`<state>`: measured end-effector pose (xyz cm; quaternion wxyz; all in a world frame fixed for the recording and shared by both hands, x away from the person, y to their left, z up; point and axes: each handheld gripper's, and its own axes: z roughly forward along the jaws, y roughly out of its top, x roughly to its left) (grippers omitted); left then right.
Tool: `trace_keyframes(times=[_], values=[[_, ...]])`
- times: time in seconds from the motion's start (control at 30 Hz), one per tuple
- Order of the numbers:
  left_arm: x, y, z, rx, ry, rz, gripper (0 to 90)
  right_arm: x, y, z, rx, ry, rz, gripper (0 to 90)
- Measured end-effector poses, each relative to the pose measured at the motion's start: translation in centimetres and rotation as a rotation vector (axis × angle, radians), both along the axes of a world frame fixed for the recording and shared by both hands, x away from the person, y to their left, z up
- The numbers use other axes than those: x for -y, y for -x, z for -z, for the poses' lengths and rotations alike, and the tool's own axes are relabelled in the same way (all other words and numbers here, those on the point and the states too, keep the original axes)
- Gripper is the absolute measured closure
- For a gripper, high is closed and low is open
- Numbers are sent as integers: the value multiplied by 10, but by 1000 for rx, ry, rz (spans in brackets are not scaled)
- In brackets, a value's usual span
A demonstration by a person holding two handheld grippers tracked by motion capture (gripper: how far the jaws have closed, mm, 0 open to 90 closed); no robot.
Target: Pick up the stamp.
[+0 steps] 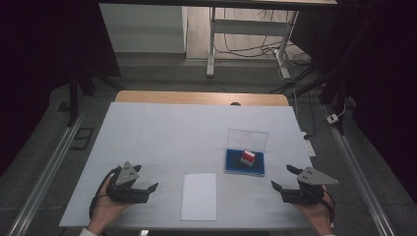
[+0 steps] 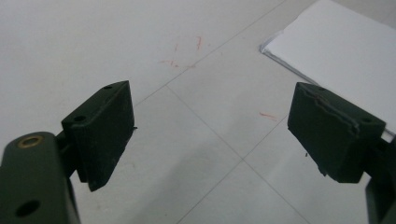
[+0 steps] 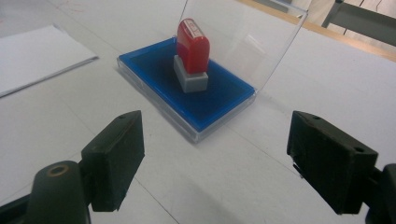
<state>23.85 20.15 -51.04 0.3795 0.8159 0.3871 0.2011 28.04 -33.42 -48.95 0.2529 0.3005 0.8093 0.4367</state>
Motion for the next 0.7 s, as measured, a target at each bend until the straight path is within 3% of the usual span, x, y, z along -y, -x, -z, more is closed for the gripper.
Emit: trace_keyframes(times=[0.3,0.7], values=[[0,1,-2,-4,19,15,148,0,0,3,-21,-9,1,208],[-2,4,-2,0,11,3,153,2,1,1,-38,-17,24,226]])
